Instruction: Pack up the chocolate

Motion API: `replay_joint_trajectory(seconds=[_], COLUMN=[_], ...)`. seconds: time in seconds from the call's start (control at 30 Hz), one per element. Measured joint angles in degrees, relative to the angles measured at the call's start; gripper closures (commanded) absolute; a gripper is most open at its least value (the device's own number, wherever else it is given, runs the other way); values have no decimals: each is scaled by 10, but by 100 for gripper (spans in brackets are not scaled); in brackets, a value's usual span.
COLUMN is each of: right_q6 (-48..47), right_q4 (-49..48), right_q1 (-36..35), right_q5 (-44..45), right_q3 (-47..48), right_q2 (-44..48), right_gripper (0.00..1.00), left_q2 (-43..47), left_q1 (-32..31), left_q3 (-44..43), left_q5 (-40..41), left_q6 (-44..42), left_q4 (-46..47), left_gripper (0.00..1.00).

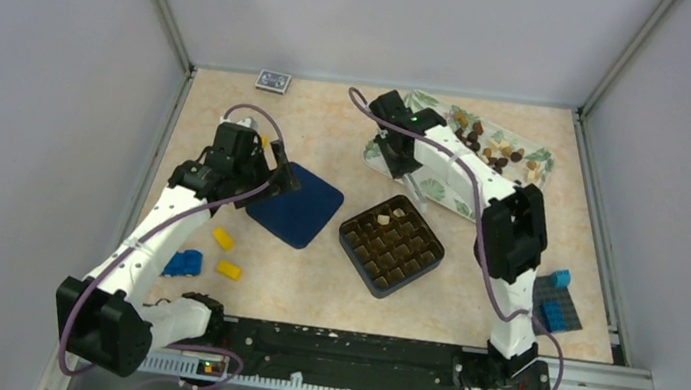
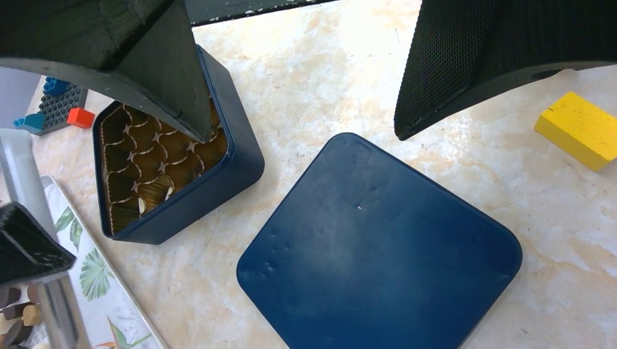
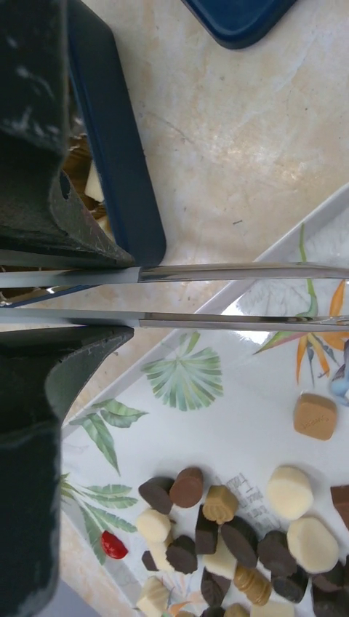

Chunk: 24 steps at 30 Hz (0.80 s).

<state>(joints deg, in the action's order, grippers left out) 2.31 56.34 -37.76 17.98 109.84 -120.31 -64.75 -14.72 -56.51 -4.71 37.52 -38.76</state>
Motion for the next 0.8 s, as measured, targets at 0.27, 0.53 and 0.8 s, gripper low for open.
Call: replay_joint_trajectory(seconds=[0.27, 0.53, 0.8], right_q6=[18, 35, 64], right_q4=[1, 35, 87], right_q1=[0, -47, -132], right_q5=[-11, -79, -145], right_q3=[-75, -158, -257], right_q2=[142, 272, 312], right_gripper=[85, 86, 86], left_q2=[0, -4, -3], left_q1=[1, 1, 4], left_q3=[0, 0, 0], left_q5=[-5, -6, -3], left_q6=[-4, -13, -12], left_q4=[0, 1, 0], left_gripper=[1, 1, 1])
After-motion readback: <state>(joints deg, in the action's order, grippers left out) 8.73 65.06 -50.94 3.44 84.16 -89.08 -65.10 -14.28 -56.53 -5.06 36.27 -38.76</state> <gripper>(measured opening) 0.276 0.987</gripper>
